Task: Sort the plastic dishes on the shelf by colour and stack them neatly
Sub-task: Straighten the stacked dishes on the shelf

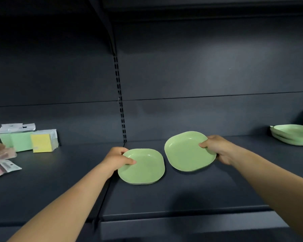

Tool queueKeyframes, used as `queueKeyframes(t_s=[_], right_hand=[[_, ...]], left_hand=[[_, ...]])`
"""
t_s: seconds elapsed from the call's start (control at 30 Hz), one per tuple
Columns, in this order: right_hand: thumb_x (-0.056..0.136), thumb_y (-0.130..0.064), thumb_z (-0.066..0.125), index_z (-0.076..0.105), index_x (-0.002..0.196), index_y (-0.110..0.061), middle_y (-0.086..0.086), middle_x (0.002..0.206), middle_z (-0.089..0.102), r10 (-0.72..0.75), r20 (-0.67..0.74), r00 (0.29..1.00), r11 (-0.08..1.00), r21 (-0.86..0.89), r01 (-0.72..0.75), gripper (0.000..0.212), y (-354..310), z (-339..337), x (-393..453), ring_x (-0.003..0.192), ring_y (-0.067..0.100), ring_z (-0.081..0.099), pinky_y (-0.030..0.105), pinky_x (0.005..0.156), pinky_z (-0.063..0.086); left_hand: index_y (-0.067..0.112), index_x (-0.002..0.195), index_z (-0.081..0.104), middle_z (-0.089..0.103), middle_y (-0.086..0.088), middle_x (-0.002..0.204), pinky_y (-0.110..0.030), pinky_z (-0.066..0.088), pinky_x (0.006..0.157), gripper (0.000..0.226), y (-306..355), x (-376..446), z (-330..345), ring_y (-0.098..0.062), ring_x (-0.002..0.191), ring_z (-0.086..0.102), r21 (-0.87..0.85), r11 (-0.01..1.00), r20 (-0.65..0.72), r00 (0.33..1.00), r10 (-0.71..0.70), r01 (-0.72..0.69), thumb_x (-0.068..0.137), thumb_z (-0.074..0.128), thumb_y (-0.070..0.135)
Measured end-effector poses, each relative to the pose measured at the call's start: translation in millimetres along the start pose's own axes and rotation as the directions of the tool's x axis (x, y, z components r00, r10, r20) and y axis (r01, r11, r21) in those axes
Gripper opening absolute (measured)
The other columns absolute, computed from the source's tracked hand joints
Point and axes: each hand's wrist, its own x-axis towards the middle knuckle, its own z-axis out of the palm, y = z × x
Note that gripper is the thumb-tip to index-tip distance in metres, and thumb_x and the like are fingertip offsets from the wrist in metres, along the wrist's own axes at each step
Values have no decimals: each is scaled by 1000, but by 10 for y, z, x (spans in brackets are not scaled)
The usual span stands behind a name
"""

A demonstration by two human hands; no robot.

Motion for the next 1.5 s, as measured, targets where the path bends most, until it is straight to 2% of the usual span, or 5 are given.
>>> queueKeyframes(t_s=[0.33, 0.7, 0.83, 1.13, 1.5], right_hand=[[93, 1, 46, 58, 119, 0, 21, 113, 64, 37, -101, 994, 995, 100, -27, 28, 0, 568, -198, 93, 30, 60, 37, 83, 48], [82, 5, 34, 62, 96, 2, 19, 97, 67, -11, -138, 990, 998, 54, 19, 31, -47, 1269, -242, 93, 33, 64, 30, 72, 45], [79, 4, 43, 63, 85, -4, 9, 81, 61, -37, -83, 996, 997, -65, 32, 23, 33, 1409, -293, 80, 27, 60, 29, 64, 43], [79, 2, 65, 63, 104, -11, 8, 100, 65, -47, -53, 998, 987, -155, 38, 28, 88, 1366, -281, 99, 25, 62, 34, 84, 52], [74, -34, 79, 53, 127, -12, 3, 119, 56, -253, 15, 967, 880, -412, 236, 62, -44, 678, -190, 109, 18, 53, 28, 94, 41]], left_hand=[[14, 108, 69, 71, 1, 106, -33, 45, 101, 30, -303, -42, 16, -15, 104, 63, -373, 926, 24, 996, 81, -66, 84, 69, 32], [13, 99, 73, 74, 2, 97, -27, 47, 91, 22, -288, -65, 43, -13, 99, 66, -401, 911, 34, 992, 123, -99, 85, 68, 29], [13, 106, 64, 66, 6, 93, -19, 45, 74, 30, -280, -99, 43, -7, 87, 63, -314, 942, 26, 990, 135, -120, 78, 75, 11], [9, 122, 61, 64, 8, 94, -18, 44, 71, 56, -263, -120, 44, -10, 86, 60, -153, 981, 52, 991, 126, -117, 71, 72, -11], [16, 133, 49, 52, -4, 131, -26, 39, 95, 72, 351, -4, 21, -20, 119, 51, 358, 914, 168, 976, 139, -192, 69, 83, 16]])
